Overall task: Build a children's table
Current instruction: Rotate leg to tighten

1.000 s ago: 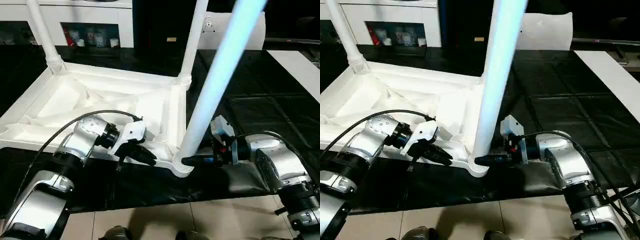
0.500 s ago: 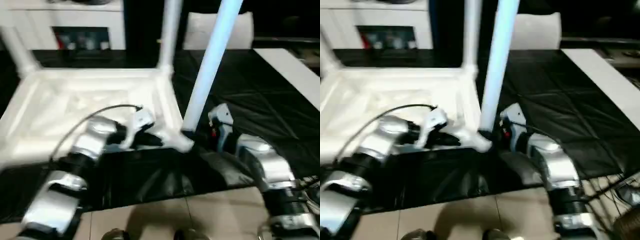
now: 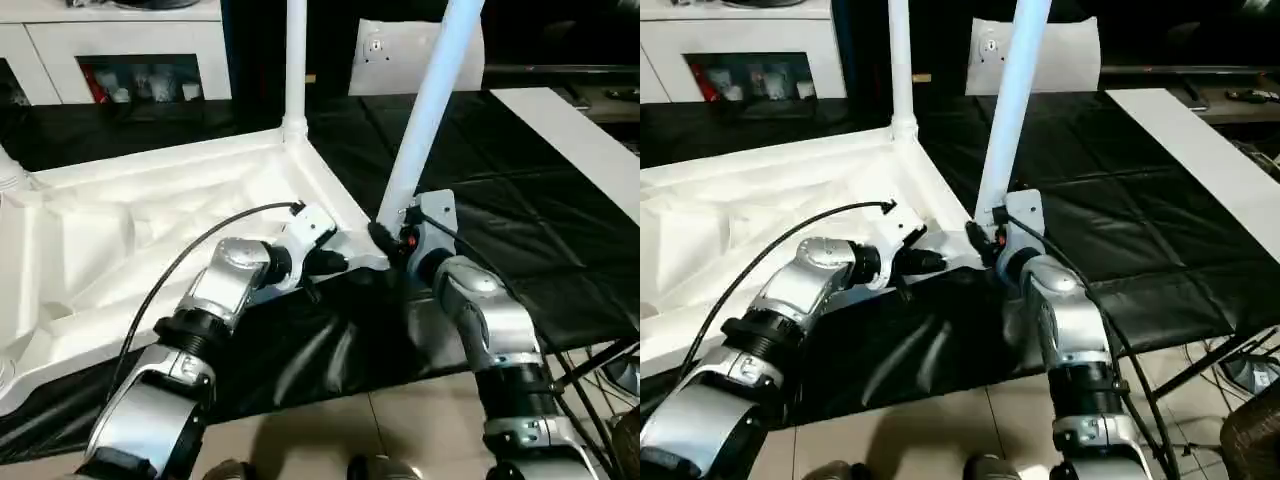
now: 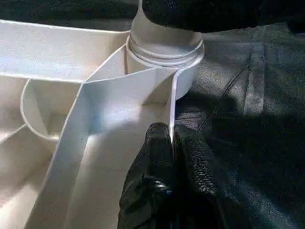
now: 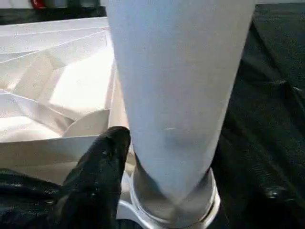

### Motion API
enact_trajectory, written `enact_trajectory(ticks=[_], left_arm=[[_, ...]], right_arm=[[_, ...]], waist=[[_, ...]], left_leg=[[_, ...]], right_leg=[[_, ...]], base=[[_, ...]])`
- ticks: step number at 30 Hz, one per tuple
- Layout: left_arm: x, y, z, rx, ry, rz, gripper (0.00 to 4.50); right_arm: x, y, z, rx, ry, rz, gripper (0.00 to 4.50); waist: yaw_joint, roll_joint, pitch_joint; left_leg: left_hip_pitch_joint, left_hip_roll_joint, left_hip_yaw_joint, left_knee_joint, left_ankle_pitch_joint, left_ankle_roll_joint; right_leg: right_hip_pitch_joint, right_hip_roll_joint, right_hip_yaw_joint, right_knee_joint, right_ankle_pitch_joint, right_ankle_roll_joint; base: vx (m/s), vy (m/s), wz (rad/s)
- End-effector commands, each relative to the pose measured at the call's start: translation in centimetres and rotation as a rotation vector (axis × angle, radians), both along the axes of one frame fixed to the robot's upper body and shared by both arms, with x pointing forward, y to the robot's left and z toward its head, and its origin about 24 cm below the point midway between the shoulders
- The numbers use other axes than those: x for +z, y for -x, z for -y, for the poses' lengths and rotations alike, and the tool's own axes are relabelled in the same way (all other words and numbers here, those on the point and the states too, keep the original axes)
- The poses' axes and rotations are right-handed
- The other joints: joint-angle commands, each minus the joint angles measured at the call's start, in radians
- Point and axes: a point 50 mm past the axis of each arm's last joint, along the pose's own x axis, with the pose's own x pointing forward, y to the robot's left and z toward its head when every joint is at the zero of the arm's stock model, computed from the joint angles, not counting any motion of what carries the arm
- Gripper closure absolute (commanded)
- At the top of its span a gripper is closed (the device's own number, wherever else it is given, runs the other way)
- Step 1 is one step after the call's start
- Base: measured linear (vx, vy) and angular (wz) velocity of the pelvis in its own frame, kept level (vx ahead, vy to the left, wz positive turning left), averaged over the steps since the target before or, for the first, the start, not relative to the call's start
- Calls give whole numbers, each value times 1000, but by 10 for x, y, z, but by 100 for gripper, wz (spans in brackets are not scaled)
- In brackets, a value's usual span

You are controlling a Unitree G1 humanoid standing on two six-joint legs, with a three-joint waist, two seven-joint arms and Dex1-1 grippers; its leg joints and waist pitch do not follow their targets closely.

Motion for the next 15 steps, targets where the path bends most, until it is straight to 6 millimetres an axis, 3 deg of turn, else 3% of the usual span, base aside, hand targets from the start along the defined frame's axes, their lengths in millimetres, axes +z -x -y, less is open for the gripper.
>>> enact_trajectory(ticks=[1, 5, 7, 10, 12, 15], left_arm=[[16, 5, 19, -122, 107, 79, 450], [14, 10, 6, -206, 91, 85, 450], [13, 15, -4, -300, 70, 88, 450], [10, 17, -12, -363, 27, 75, 450], [9, 19, -21, -438, -21, 58, 450], [10, 22, -28, -508, -47, 37, 450]], right_arm=[[5, 14, -40, 289, -72, 24, 152], [7, 19, -23, 372, -62, 45, 118], [7, 23, -7, 462, -13, 62, 91], [6, 26, 5, 533, 33, 63, 74], [6, 28, 16, 601, 72, 61, 58], [9, 30, 22, 676, 93, 63, 48]], waist=[[6, 0, -73], [13, 2, -74], [13, 2, -77], [14, 6, -77], [17, 4, -76], [26, 8, -71]], left_leg=[[23, 54, -36, -77, -275, 30], [20, 53, -32, -73, -228, 66], [18, 55, -33, -71, -204, 69], [22, 59, -31, -70, -180, 79], [22, 58, -31, -70, -193, 81], [32, 65, -32, -74, -236, 58]], right_leg=[[39, -54, 38, -70, -315, -182], [47, -55, 38, -66, -262, -202], [52, -55, 35, -60, -240, -212], [49, -53, 34, -53, -185, -243], [51, -54, 32, -54, -200, -249], [44, -55, 33, -59, -254, -248]], base=[[0, 0, 0], [0, 0, 0], [0, 0, 0], [0, 0, 0], [0, 0, 0], [0, 0, 0]])
